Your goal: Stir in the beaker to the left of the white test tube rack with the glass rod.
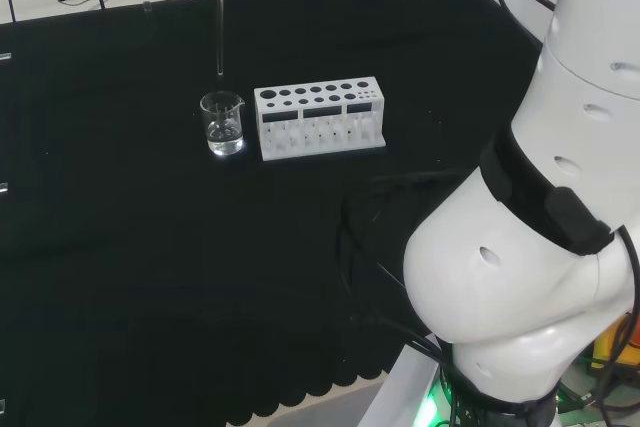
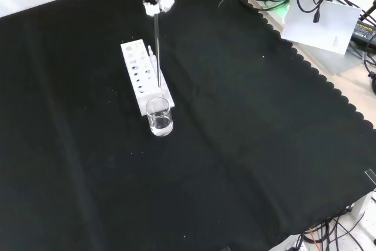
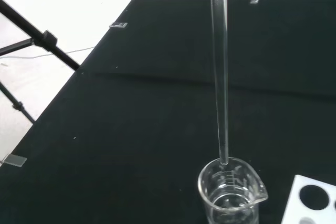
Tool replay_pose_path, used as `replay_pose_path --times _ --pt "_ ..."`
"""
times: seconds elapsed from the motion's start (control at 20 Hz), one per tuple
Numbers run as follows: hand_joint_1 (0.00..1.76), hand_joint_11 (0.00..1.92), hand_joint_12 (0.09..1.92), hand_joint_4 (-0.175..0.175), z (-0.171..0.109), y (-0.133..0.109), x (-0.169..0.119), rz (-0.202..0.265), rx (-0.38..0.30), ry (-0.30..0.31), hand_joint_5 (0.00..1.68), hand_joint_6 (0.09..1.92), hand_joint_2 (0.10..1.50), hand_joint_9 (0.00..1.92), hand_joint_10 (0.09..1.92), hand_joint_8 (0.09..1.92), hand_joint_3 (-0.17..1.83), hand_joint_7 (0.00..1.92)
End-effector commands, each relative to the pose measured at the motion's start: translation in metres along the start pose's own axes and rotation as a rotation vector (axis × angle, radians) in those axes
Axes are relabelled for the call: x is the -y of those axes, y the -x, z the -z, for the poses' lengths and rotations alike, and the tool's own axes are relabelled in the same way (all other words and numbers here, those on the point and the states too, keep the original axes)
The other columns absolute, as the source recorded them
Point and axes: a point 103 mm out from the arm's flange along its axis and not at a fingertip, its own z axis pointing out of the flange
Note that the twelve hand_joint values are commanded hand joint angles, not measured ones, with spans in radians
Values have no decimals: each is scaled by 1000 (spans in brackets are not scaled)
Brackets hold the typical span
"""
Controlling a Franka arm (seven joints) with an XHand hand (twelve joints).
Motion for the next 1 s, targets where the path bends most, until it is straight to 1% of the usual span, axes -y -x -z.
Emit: replay_pose_path --times 0.05,0.5,1.0 --pt "1326 1678 427 -175 -15 0 -18 8 5 -22 1413 87 1058 1602 774 745 -175 1319" --pt "1326 1678 427 -175 -37 9 -34 -3 -3 -49 1414 87 1058 1603 774 745 -175 1319" --pt "1326 1679 427 -175 -71 21 -51 -14 -10 -82 1415 87 1058 1603 774 742 -175 1321"
